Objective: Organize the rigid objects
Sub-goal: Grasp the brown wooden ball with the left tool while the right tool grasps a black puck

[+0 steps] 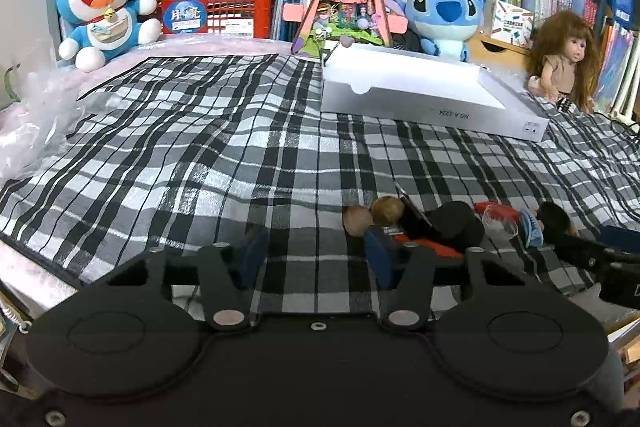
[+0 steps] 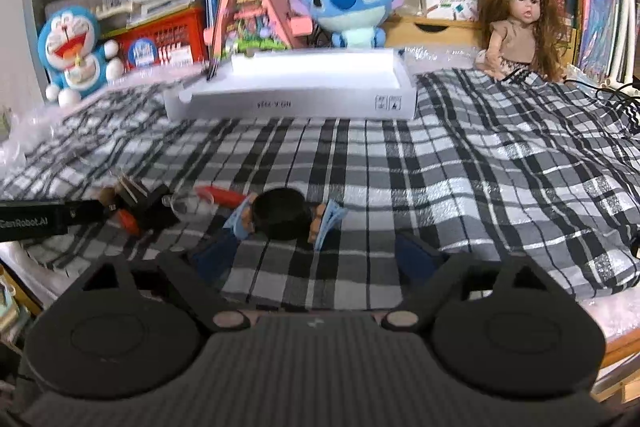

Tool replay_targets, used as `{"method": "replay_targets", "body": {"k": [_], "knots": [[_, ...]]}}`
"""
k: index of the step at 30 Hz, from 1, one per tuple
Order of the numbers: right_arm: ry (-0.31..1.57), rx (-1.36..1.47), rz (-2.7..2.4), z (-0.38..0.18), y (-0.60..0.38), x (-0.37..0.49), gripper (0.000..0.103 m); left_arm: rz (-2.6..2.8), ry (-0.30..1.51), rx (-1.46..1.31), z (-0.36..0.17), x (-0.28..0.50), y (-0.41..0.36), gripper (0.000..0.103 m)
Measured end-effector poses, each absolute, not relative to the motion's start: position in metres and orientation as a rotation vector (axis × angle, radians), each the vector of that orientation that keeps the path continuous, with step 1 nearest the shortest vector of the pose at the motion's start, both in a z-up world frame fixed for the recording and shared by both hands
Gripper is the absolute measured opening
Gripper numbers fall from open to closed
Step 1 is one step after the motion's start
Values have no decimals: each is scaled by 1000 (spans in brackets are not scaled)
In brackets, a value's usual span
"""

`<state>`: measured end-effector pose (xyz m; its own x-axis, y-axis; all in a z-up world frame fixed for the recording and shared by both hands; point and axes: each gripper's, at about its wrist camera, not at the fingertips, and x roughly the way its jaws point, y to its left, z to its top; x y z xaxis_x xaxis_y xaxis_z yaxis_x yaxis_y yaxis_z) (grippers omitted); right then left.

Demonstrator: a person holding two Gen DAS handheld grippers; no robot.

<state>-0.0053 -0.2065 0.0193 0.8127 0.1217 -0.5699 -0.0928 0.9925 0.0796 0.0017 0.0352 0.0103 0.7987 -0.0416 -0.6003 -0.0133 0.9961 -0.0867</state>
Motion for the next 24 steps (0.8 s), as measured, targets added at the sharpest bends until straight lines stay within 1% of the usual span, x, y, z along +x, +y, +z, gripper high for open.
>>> {"method": "replay_targets", "body": {"k": [3,5,9,11,12,15,16,19,20,22,24], "knots": [[588,58,126,23,-207,-7,76,-38,639,-83,10,3,34,40],[575,44,130,24,-204,-7,61,-54,634,-78,9,4,32,39],[552,-4,159,26,-194,-5,56,-64,620,-70,7,5,26,37],[551,-13,169,25,-190,-4,56,-71,613,-70,5,6,24,30],[551,-18,175,25,-188,-3,55,-77,613,-74,5,7,24,24],[554,-40,182,23,-183,1,51,-88,612,-85,5,9,24,14],[556,-46,181,22,-182,2,47,-89,610,-84,5,9,24,14],[553,-55,180,23,-180,3,39,-83,606,-75,5,10,22,14],[551,-56,179,23,-180,4,35,-84,606,-75,6,11,22,14],[549,-54,174,23,-181,5,33,-88,602,-76,7,10,22,14],[548,-39,164,23,-183,5,25,-87,593,-70,8,9,22,14]]}}
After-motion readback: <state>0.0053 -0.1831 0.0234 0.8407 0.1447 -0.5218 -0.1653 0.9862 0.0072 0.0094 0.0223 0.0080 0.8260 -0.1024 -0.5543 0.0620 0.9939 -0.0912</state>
